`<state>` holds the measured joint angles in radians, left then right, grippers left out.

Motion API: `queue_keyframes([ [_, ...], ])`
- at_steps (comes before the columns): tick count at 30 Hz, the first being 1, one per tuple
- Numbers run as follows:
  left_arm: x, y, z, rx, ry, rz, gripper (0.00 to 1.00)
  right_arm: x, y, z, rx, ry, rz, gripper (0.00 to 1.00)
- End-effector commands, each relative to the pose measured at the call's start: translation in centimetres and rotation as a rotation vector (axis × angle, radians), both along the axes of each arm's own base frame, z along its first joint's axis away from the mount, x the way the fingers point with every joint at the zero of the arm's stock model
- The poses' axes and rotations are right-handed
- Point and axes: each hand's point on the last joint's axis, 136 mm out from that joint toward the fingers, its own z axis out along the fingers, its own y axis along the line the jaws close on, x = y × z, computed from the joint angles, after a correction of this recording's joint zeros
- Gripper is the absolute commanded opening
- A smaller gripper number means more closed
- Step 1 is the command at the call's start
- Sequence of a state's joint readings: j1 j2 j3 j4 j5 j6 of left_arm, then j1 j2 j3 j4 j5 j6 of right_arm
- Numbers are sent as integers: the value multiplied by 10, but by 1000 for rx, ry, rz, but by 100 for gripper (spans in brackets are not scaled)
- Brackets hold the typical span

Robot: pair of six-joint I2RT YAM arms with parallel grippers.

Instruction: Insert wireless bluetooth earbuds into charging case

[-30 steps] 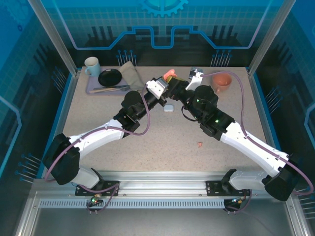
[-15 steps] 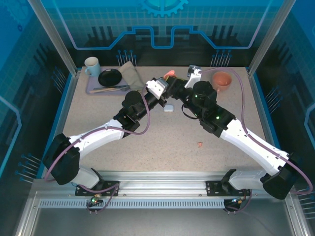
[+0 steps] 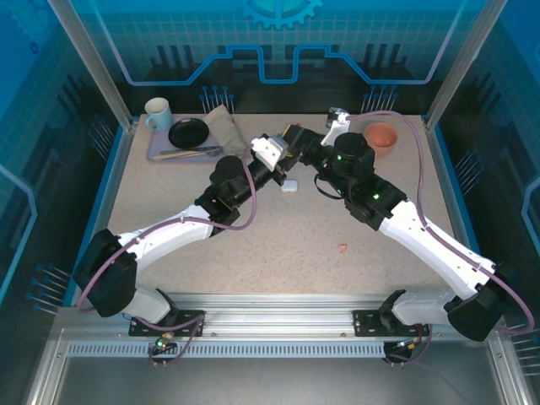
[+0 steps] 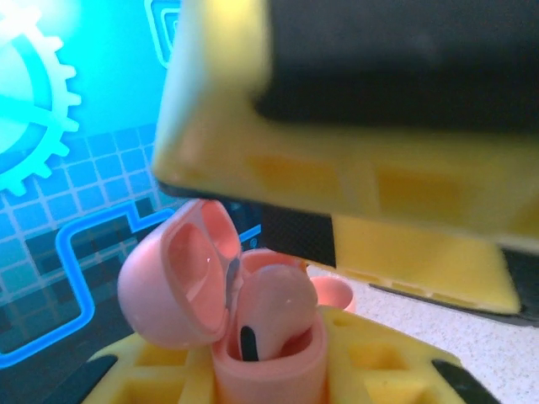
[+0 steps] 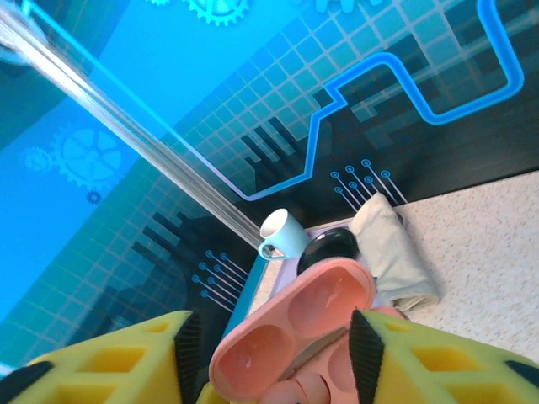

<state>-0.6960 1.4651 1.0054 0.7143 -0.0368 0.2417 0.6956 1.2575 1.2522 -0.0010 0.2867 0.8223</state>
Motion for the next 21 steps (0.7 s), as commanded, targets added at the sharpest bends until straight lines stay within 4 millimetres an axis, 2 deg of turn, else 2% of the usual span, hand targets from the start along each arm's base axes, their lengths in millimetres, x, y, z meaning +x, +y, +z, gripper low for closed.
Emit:
queue_keyframes([
  [1,-19,3,30,-73,-63,-50,0,-4,-22,13,46,1,-27,64],
  [4,-18,7,24,-74,-34,-40,0,-14,-48,14,49,29,-64,70],
  [6,-20,13,18,-80,-20,-34,0,-22,-71,2,23,66,-105,73],
  [8,-22,18,14,-81,-13,-27,0,-32,-93,-20,-29,123,-145,76],
  [12,-26,28,10,-67,2,-14,0,-50,-130,-96,-170,332,-215,78],
  [17,-33,36,6,-51,13,-17,0,-83,-155,-211,-399,705,-250,77],
  [21,-38,39,2,-47,23,-21,0,-111,-173,-279,-470,941,-329,71],
])
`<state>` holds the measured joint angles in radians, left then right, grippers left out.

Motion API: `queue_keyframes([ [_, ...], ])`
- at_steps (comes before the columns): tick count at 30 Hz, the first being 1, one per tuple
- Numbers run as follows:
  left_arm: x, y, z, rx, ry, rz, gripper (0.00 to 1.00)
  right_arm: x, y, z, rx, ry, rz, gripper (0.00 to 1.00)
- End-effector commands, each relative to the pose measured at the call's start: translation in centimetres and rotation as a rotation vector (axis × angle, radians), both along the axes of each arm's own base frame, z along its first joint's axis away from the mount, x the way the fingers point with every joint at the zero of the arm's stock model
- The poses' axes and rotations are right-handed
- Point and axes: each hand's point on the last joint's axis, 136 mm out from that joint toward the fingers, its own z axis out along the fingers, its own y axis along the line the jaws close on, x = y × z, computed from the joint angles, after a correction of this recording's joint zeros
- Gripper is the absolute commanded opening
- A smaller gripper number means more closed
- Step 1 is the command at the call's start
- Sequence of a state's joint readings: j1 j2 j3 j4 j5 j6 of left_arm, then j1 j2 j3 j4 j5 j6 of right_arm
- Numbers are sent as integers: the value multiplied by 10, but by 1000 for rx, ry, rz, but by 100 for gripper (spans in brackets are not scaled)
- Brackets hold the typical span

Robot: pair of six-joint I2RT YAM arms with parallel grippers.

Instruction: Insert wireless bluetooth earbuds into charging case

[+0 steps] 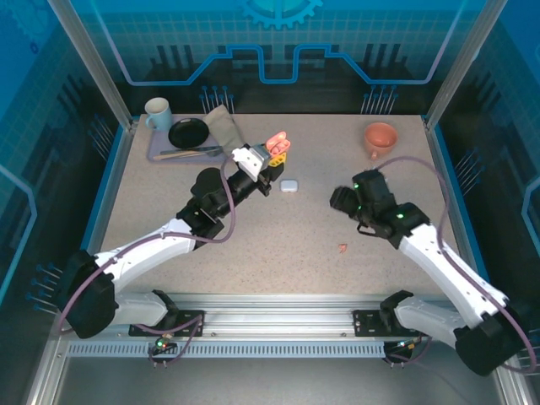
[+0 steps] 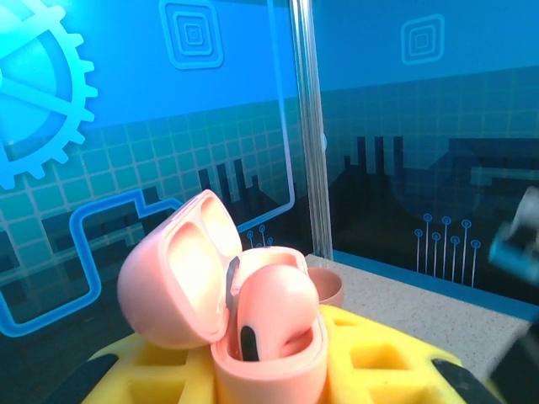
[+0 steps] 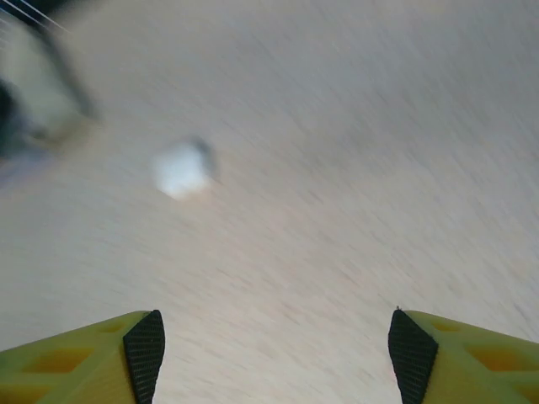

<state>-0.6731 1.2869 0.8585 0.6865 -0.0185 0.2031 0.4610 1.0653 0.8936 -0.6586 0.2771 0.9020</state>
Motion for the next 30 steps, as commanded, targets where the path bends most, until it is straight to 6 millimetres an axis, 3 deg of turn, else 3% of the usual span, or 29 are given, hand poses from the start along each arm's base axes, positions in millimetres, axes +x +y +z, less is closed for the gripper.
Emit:
queue_keyframes([
  [1,-9,6,2,-21,4,-18,0,-43,-30,-55,-113,246,-105,70],
  [5,-11,7,1,-27,13,-23,0,-52,-37,-87,-198,384,-135,68],
  [11,-10,7,-1,-31,16,-21,0,-50,-22,-111,-238,454,-92,66],
  [23,-9,5,-7,-25,22,-24,0,-38,0,-140,-258,512,-27,58],
  [30,-7,3,-8,-24,22,-24,0,-41,1,-150,-275,536,-25,54],
])
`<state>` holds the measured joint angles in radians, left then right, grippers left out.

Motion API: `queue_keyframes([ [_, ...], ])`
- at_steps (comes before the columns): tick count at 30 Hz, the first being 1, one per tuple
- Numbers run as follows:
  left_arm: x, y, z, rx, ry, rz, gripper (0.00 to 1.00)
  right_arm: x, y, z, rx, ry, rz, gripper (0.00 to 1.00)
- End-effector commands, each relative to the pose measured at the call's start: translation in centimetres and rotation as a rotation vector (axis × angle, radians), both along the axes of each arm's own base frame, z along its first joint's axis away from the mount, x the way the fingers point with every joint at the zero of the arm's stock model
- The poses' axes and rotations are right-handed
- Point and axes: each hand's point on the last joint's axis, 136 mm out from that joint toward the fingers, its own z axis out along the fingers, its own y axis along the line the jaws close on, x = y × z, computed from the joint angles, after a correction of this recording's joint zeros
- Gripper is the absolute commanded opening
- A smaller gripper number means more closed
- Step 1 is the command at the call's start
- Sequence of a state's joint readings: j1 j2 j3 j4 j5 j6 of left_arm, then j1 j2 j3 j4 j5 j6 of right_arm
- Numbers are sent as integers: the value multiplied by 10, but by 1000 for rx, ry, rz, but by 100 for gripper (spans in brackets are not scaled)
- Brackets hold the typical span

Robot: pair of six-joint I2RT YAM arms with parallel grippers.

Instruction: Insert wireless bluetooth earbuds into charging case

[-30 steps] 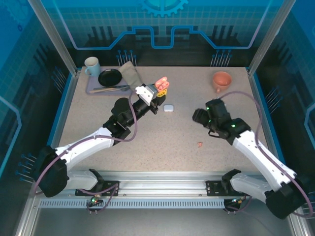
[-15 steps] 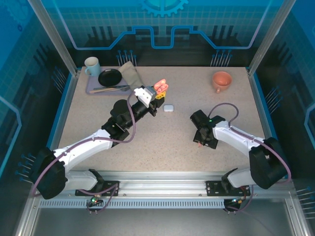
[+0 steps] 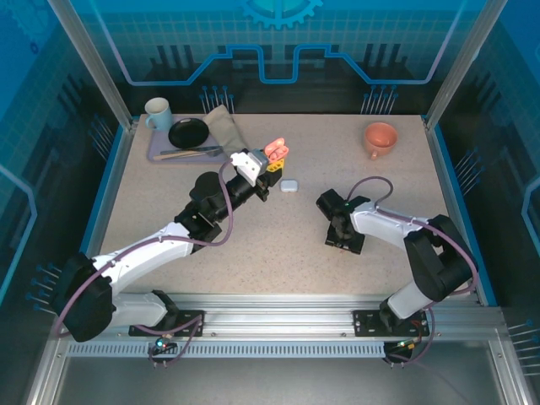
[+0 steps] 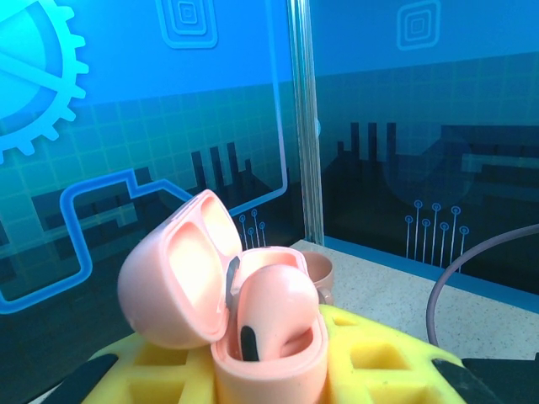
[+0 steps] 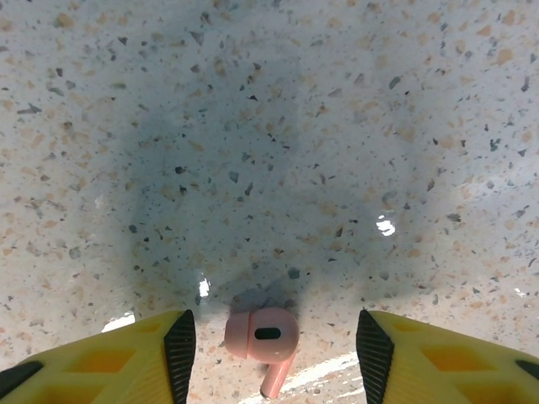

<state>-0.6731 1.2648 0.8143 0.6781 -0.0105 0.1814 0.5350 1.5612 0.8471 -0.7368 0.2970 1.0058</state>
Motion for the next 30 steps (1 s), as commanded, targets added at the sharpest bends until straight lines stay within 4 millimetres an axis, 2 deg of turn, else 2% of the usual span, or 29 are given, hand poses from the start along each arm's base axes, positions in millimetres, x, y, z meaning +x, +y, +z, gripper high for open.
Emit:
queue_keyframes([
  [1,-1,1,5,-27,-14,-11,0,1,5,-2,-2,3,9,54],
  [12,0,1,5,-29,-13,-8,0,-7,0,-14,-25,37,6,46],
  [30,-1,0,9,-30,-15,-13,0,-15,-4,-10,-19,45,0,32],
])
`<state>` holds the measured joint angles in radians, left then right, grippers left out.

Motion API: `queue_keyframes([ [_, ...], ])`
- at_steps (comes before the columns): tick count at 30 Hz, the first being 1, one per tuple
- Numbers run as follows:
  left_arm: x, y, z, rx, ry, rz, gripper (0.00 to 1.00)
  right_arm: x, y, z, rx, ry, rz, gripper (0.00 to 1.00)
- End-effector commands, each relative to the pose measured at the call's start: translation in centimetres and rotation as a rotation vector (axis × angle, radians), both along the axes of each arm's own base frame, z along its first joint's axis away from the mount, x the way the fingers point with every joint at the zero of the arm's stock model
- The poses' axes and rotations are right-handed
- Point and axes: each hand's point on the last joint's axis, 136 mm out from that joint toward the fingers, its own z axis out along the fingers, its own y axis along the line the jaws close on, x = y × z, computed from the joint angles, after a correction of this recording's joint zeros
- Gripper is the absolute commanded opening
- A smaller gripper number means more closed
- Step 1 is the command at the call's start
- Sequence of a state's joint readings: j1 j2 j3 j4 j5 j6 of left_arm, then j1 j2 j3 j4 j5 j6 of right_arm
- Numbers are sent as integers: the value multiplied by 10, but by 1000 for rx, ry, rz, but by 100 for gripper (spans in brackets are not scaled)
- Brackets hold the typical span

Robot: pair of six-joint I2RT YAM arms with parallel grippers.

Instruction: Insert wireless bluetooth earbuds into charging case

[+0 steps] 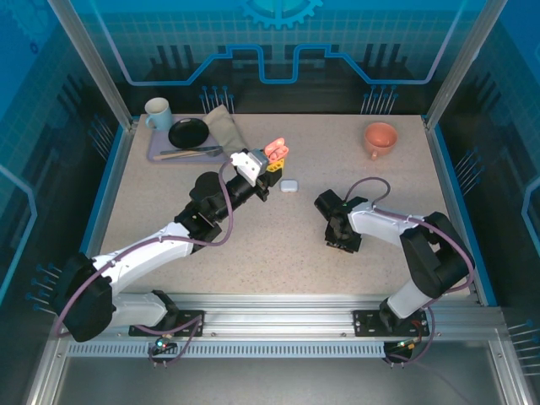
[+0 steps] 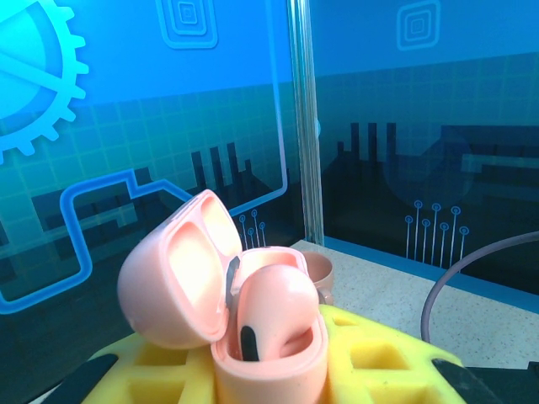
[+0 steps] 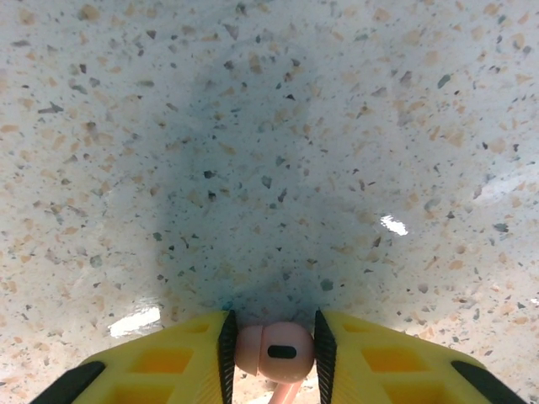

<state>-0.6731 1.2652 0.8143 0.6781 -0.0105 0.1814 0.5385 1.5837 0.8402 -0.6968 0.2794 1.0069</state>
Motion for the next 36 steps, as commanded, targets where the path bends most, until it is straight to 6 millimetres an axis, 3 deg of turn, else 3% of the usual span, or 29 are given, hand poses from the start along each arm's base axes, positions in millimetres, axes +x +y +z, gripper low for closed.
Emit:
queue_keyframes([
  [1,-1,0,10,-30,-15,-13,0,-17,-11,-3,-39,44,-4,31],
  [12,0,-1,11,-27,-12,-15,0,-12,-8,16,12,-38,10,28],
  [18,-1,-1,13,-23,-15,-19,0,12,6,60,112,-228,63,26],
  [23,-8,-3,16,-7,-28,-59,0,41,21,134,205,-489,166,26],
  [28,-19,-6,20,3,-29,-127,0,69,38,232,286,-782,292,26],
  [33,-28,-12,26,6,-23,-188,0,79,50,334,332,-1078,421,26],
  [36,-29,-15,28,2,-11,-209,0,79,54,384,348,-1217,476,26],
])
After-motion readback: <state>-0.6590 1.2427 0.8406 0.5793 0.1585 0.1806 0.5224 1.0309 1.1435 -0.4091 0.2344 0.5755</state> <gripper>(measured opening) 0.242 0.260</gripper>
